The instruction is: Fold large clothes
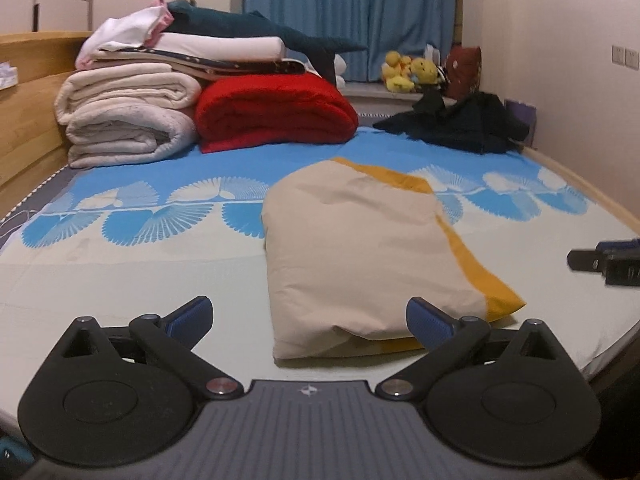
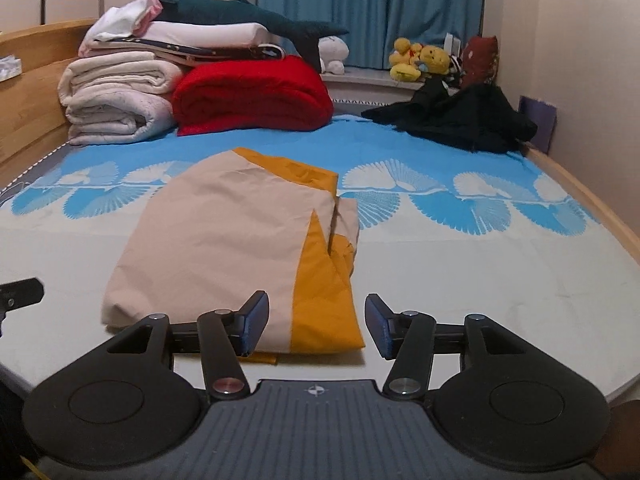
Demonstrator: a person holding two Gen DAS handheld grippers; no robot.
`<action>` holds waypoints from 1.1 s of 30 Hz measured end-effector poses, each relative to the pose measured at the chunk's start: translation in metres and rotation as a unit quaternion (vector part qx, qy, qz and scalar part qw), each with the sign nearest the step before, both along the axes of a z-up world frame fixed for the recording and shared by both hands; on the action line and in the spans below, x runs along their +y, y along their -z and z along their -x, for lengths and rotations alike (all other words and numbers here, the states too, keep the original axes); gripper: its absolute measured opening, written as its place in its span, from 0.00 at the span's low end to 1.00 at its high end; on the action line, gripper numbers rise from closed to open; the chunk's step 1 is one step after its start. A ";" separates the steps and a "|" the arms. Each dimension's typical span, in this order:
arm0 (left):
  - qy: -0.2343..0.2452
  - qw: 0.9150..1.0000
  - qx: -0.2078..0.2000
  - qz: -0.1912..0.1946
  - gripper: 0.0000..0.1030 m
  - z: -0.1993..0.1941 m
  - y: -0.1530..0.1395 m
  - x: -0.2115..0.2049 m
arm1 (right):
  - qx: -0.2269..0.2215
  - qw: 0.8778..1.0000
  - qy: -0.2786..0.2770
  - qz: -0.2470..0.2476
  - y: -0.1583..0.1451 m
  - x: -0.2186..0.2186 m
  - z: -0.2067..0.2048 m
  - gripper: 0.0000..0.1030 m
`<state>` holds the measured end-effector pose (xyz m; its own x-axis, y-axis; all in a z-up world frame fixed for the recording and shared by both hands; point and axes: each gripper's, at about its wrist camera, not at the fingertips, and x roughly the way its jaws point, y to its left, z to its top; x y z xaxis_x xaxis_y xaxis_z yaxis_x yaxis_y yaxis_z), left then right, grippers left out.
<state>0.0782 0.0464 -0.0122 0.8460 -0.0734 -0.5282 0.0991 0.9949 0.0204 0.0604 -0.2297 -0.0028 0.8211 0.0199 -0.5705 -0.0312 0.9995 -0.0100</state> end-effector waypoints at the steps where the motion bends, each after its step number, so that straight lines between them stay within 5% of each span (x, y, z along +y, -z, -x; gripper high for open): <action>1: -0.004 1.000 -0.003 0.002 1.00 0.007 -0.003 -0.002 | -0.001 1.000 0.001 0.001 -0.002 0.004 0.007 0.55; 11: -0.048 0.999 -0.020 0.017 1.00 0.064 -0.025 -0.021 | 0.019 0.999 0.015 -0.023 -0.002 0.017 0.052 0.59; 15: -0.018 1.000 0.002 0.020 1.00 0.056 -0.013 -0.029 | 0.020 1.000 0.011 -0.012 0.001 0.021 0.048 0.60; 20: -0.024 1.000 -0.010 -0.006 1.00 0.041 -0.004 -0.038 | 0.026 0.999 0.016 -0.013 0.007 0.021 0.039 0.60; 33: -0.037 0.999 0.011 0.005 1.00 0.026 0.004 -0.035 | 0.025 1.000 0.015 -0.009 0.010 0.021 0.035 0.60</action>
<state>0.0526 0.0116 -0.0166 0.8375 -0.0164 -0.5462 0.0250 0.9997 0.0082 0.0254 -0.2089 -0.0127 0.7913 0.0057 -0.6114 -0.0009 1.0000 0.0081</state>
